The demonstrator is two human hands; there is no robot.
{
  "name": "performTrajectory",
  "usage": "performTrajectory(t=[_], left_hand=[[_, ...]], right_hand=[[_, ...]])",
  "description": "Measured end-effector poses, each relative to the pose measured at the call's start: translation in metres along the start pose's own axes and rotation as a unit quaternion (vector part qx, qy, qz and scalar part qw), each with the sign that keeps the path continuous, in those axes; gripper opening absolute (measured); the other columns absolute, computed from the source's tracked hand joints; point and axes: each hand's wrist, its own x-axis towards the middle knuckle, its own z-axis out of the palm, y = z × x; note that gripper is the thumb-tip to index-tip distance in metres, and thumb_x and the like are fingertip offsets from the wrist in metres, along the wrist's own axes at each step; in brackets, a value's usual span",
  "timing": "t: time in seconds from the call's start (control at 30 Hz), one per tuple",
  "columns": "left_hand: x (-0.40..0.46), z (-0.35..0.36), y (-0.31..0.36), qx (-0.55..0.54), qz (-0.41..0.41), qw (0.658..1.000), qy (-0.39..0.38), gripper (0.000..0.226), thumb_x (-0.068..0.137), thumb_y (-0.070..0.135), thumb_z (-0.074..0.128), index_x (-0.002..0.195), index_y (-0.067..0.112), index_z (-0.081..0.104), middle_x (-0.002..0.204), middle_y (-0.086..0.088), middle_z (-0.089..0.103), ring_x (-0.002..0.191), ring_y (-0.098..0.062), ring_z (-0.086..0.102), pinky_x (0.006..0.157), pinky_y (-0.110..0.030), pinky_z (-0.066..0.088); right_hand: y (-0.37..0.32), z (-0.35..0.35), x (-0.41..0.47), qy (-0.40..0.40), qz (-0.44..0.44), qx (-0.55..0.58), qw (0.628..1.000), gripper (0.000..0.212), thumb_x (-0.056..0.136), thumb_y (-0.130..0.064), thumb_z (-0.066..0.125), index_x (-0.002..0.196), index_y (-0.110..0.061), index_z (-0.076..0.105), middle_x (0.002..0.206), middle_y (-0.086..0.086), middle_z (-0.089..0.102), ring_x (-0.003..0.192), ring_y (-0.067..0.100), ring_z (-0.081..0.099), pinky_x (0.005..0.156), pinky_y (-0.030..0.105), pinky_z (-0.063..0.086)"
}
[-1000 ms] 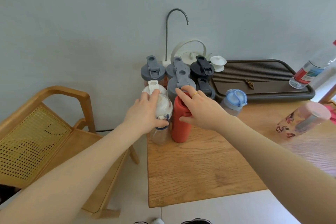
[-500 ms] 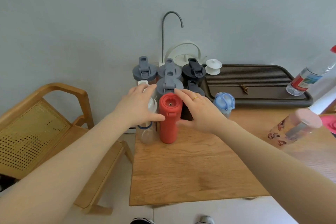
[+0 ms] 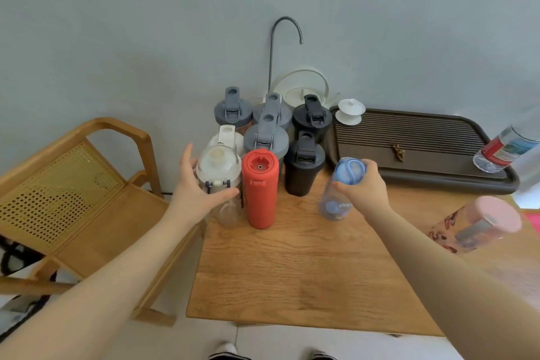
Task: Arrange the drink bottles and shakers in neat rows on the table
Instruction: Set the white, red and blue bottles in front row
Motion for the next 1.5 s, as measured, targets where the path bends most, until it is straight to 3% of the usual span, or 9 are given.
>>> performTrajectory(t=[0.17, 0.47, 0.57, 0.67, 0.8, 0.9, 1.3, 1.43, 1.5], left_hand=[[0.003, 0.0, -0.018, -0.039, -0.036, 0.998, -0.035, 0.106, 0.06, 0.016, 0.086, 0.141, 0.023, 0.017, 0.143, -0.002, 0.036, 0.131, -0.021, 0.039, 0.108, -0.041, 0.037], [0.009, -0.002, -0.022, -0.069, -0.011, 0.993, -0.096, 0.091, 0.067, 0.004, 0.08, 0.137, 0.021, 0.025, 0.126, 0.006, 0.043, 0.119, -0.013, 0.043, 0.098, -0.03, 0.04], [0.009, -0.003, -0.024, -0.076, -0.01, 0.992, -0.104, 0.09, 0.068, 0.006, 0.08, 0.137, 0.021, 0.024, 0.126, 0.006, 0.043, 0.119, -0.014, 0.043, 0.099, -0.032, 0.041], [0.009, -0.004, -0.024, -0.079, -0.008, 0.991, -0.109, 0.088, 0.069, 0.005, 0.079, 0.136, 0.021, 0.024, 0.124, 0.007, 0.042, 0.117, -0.013, 0.044, 0.096, -0.03, 0.042], [0.011, -0.006, -0.024, -0.066, 0.0, 0.99, -0.121, 0.087, 0.07, 0.008, 0.079, 0.137, 0.019, 0.023, 0.124, 0.007, 0.043, 0.116, -0.011, 0.043, 0.095, -0.028, 0.041], [0.013, -0.009, -0.025, -0.069, -0.001, 0.99, -0.124, 0.088, 0.072, 0.009, 0.078, 0.139, 0.019, 0.022, 0.126, 0.008, 0.042, 0.119, -0.009, 0.042, 0.096, -0.026, 0.038], [0.007, -0.001, -0.033, -0.073, 0.015, 0.992, -0.104, 0.081, 0.079, 0.013, 0.072, 0.135, 0.018, 0.014, 0.129, 0.008, 0.03, 0.124, -0.008, 0.033, 0.099, -0.025, 0.033], [0.006, -0.001, -0.03, -0.08, 0.019, 0.993, -0.084, 0.095, 0.077, 0.012, 0.073, 0.142, 0.019, 0.005, 0.136, 0.006, 0.03, 0.127, -0.008, 0.031, 0.106, -0.031, 0.032], [0.005, -0.003, -0.023, -0.049, 0.038, 0.995, -0.077, 0.101, 0.074, 0.013, 0.076, 0.145, 0.019, 0.005, 0.144, 0.002, 0.028, 0.126, -0.005, 0.028, 0.103, -0.026, 0.029]], right_hand=[[-0.011, 0.025, -0.028, -0.046, -0.079, -0.022, 0.996, 0.065, 0.07, -0.026, 0.076, 0.124, -0.019, 0.042, 0.104, -0.006, 0.054, 0.095, 0.015, 0.054, 0.084, 0.036, 0.05], [-0.017, 0.072, -0.04, -0.038, -0.107, -0.08, 0.99, 0.079, 0.067, -0.035, 0.078, 0.131, -0.018, 0.035, 0.126, 0.002, 0.054, 0.116, 0.023, 0.051, 0.091, 0.041, 0.047], [-0.023, 0.075, -0.047, 0.006, -0.181, -0.171, 0.968, 0.101, 0.065, -0.054, 0.072, 0.142, -0.01, 0.024, 0.144, 0.012, 0.039, 0.135, 0.031, 0.031, 0.11, 0.044, 0.03], [-0.044, 0.075, -0.061, 0.005, -0.298, -0.178, 0.938, 0.107, 0.059, -0.072, 0.056, 0.143, -0.011, 0.026, 0.148, 0.008, 0.036, 0.141, 0.028, 0.021, 0.116, 0.044, 0.012], [-0.059, 0.094, -0.068, -0.026, -0.24, -0.163, 0.957, 0.101, 0.063, -0.051, 0.076, 0.143, -0.02, 0.023, 0.147, -0.003, 0.035, 0.142, 0.021, 0.017, 0.115, 0.046, -0.004], [-0.058, 0.105, -0.068, 0.016, -0.225, -0.12, 0.967, 0.081, 0.064, -0.042, 0.077, 0.132, -0.021, 0.038, 0.134, -0.006, 0.048, 0.138, 0.019, 0.026, 0.114, 0.049, -0.005], [-0.057, 0.104, -0.062, 0.057, -0.25, -0.163, 0.953, 0.074, 0.065, -0.043, 0.076, 0.125, -0.016, 0.043, 0.128, -0.003, 0.053, 0.131, 0.019, 0.036, 0.115, 0.049, 0.001], [-0.055, 0.102, -0.06, 0.043, -0.254, -0.154, 0.954, 0.076, 0.065, -0.045, 0.076, 0.128, -0.02, 0.041, 0.127, -0.005, 0.054, 0.127, 0.018, 0.041, 0.114, 0.043, 0.008], [-0.054, 0.099, -0.059, 0.033, -0.256, -0.158, 0.953, 0.077, 0.064, -0.045, 0.076, 0.128, -0.021, 0.041, 0.127, -0.006, 0.054, 0.126, 0.018, 0.042, 0.114, 0.041, 0.008]])
